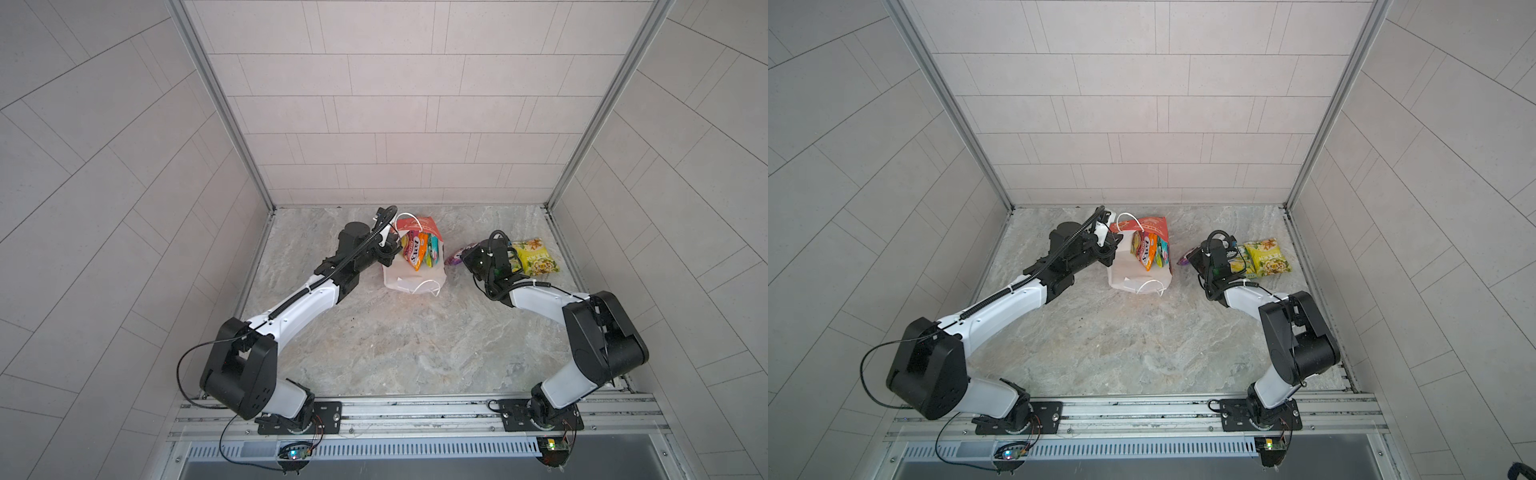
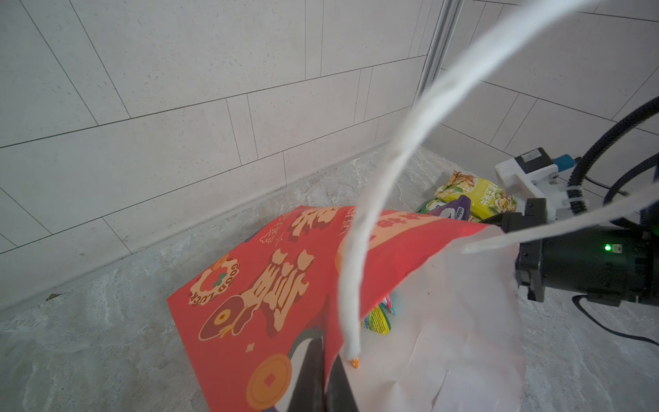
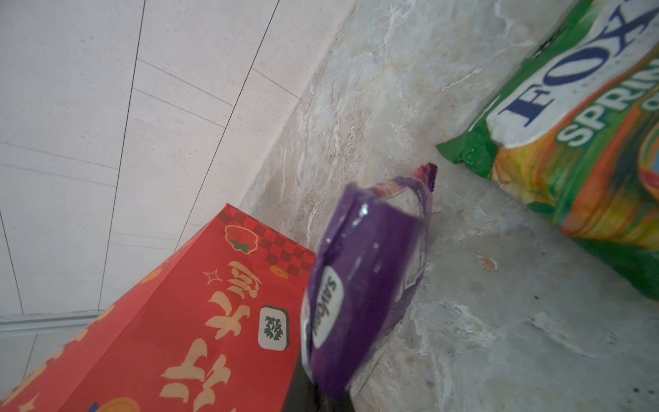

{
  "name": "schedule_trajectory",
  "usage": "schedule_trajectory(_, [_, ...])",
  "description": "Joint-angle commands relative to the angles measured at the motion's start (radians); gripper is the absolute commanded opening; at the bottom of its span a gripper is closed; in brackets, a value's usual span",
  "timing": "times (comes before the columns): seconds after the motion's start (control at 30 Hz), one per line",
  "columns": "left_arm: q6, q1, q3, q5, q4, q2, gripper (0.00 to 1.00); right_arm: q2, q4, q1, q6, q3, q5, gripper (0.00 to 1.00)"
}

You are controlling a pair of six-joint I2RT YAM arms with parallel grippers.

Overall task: Take the snacks out of the paper bag
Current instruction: Place the snack at the top-center of the table.

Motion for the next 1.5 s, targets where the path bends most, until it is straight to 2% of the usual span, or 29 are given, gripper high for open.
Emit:
schedule_trajectory(0.0, [0.008,0.009,-0.012,-0.029,-0.021,-0.019,0.0,-0.001,0.08,0.016,0.088,-0.025,0.064,0.09])
schedule_trajectory(0.2, [0.006,0.009,-0.009,-0.025,-0.016,-0.007,0.0,0.006,0.126,0.019,0.175,-0.082,0.069,0.14])
schedule_trajectory(0.27, [0.008,0.011,-0.01,-0.03,-0.017,-0.007,0.0,-0.006,0.127,0.025,0.18,-0.104,0.111,0.15])
schedule_trajectory(0.43, [0.008,0.011,-0.011,-0.027,-0.012,0.002,0.0,0.034,0.211,0.025,0.254,-0.156,0.116,0.15])
schedule_trajectory(0.63, [0.008,0.011,-0.012,-0.029,-0.015,0.0,0.0,0.042,0.222,0.033,0.263,-0.177,0.121,0.16])
schedule_trajectory(0.7, [0.008,0.011,-0.013,-0.03,-0.015,-0.001,0.0,0.031,0.217,0.037,0.261,-0.207,0.125,0.2])
schedule_trajectory(0.87, [0.007,0.011,-0.011,-0.025,-0.012,0.002,0.0,0.006,0.207,0.043,0.243,-0.233,0.103,0.38])
schedule_trajectory(0.97, [0.005,0.011,-0.011,-0.024,-0.012,0.005,0.0,-0.037,0.185,0.048,0.198,-0.246,0.082,0.45])
schedule_trajectory(1.07, [0.006,0.012,-0.011,-0.028,-0.017,0.002,0.0,-0.118,0.148,0.048,0.097,-0.26,0.031,0.49])
schedule_trajectory(1.2, [0.003,0.011,-0.016,-0.026,-0.007,0.003,0.0,-0.28,0.032,0.06,-0.108,-0.264,0.062,0.53])
schedule_trajectory(1.3, [0.003,0.012,-0.012,-0.019,-0.018,0.001,0.0,-0.327,-0.05,0.062,-0.352,-0.204,0.076,0.56])
schedule_trajectory(1.37, [0.005,0.014,-0.017,-0.032,-0.012,-0.007,0.0,-0.285,-0.097,0.001,-0.425,-0.14,-0.033,0.49])
schedule_trajectory(1.43, [0.001,0.015,-0.024,-0.033,-0.001,-0.008,0.0,-0.207,-0.111,-0.047,-0.487,-0.066,-0.218,0.32])
schedule_trajectory(1.47, [-0.002,0.015,-0.022,-0.028,0.0,-0.006,0.0,-0.177,-0.181,-0.048,-0.518,-0.021,-0.231,0.23])
